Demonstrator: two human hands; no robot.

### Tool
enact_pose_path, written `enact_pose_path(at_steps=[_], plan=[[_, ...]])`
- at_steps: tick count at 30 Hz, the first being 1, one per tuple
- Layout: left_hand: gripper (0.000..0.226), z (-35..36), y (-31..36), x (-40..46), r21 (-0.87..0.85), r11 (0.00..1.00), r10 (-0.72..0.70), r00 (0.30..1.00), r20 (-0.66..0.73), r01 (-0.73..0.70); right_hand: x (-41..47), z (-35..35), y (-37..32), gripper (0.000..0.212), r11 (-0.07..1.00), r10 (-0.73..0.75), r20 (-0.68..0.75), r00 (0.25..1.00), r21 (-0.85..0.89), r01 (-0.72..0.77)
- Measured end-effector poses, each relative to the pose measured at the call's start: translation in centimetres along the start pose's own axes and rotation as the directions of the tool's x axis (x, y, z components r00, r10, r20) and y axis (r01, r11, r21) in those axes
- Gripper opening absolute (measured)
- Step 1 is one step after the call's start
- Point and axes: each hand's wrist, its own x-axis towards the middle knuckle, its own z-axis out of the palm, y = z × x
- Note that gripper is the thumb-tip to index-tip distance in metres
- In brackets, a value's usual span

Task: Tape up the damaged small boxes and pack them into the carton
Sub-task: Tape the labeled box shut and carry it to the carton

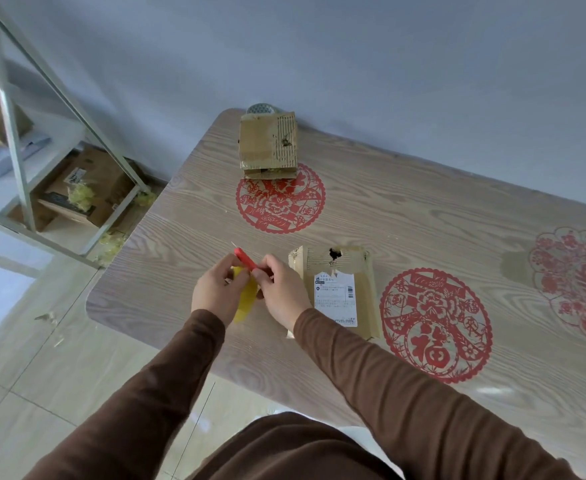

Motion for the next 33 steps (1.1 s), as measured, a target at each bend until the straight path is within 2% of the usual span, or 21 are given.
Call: enact_pose_path(at_steps=[3,6,8,11,14,17,18,19,20,22,24,26,28,30,33], plan=[[0.014,0.0,2.3,-0.1,-0.165,0.986,-0.001,1.000,0.006,0.002,-0.7,-2.5,-1.2,0.015,0.937,-0.262,-0.133,0.956,-0.270,0.220],[0.013,0.4,4.9,-0.3,-0.262,0.965,-0.011,0.999,0.039,0.021,-1.3,-4.4,-1.8,0.010,0.928,-0.306,-0.252,0.918,-0.294,0.229],[0.012,1.0,6.4,-0.4,-0.267,0.963,-0.004,0.999,0.049,0.017,-1.7,-5.7,-1.8,0.008,0.957,-0.264,-0.305,0.915,-0.205,0.207],[0.016,1.8,7.9,-0.8,-0.214,0.977,0.038,0.996,0.085,-0.019,-2.3,-8.1,-1.8,0.012,0.994,-0.084,-0.300,0.950,0.042,0.101],[0.012,2.7,9.2,-1.7,-0.239,0.971,0.049,0.992,0.118,-0.019,-3.1,-10.3,-1.7,0.018,0.975,0.051,-0.253,0.966,0.224,0.008],[0.008,3.0,9.4,-2.4,-0.279,0.960,0.006,0.996,0.092,0.020,-3.5,-13.6,-0.9,0.016,0.906,0.195,-0.319,0.928,0.421,-0.046],[0.008,2.7,9.4,-2.5,-0.289,0.957,-0.011,0.997,0.076,0.033,-3.6,-14.8,-0.4,0.013,0.909,0.203,-0.349,0.915,0.414,-0.044],[0.008,2.5,9.4,-2.7,-0.308,0.951,-0.021,0.998,0.060,0.038,-3.9,-15.9,0.2,0.009,0.946,0.161,-0.363,0.918,0.321,-0.039],[0.010,2.4,9.5,-2.9,-0.332,0.943,-0.021,0.999,0.048,0.036,-4.4,-16.6,0.6,0.008,0.978,0.100,-0.334,0.937,0.204,-0.032],[0.016,2.7,10.0,-3.4,-0.372,0.928,-0.015,0.999,0.033,0.026,-5.6,-16.7,1.2,0.026,0.999,0.022,-0.214,0.977,0.029,-0.016],[0.018,3.6,11.3,-4.5,-0.409,0.913,-0.003,0.999,0.035,0.017,-6.9,-16.4,2.0,0.041,1.000,0.004,-0.145,0.989,0.005,-0.004],[0.015,4.5,12.3,-5.3,-0.442,0.897,-0.003,0.999,0.053,0.026,-7.7,-16.4,2.5,0.032,0.996,-0.005,-0.127,0.992,0.083,0.016],[0.015,5.3,13.0,-5.9,-0.467,0.883,-0.026,0.998,0.051,0.047,-8.2,-17.1,3.2,0.025,0.968,0.031,-0.103,0.994,0.249,-0.005],[0.014,5.9,13.2,-6.2,-0.505,0.857,-0.073,0.995,0.071,0.099,-8.6,-18.0,3.5,0.030,0.938,0.027,-0.077,0.997,0.346,0.001],[0.012,7.0,13.7,-7.0,-0.588,0.787,-0.145,0.982,0.118,0.187,-8.9,-19.2,3.9,0.036,0.927,-0.039,0.007,0.999,0.373,0.034]])
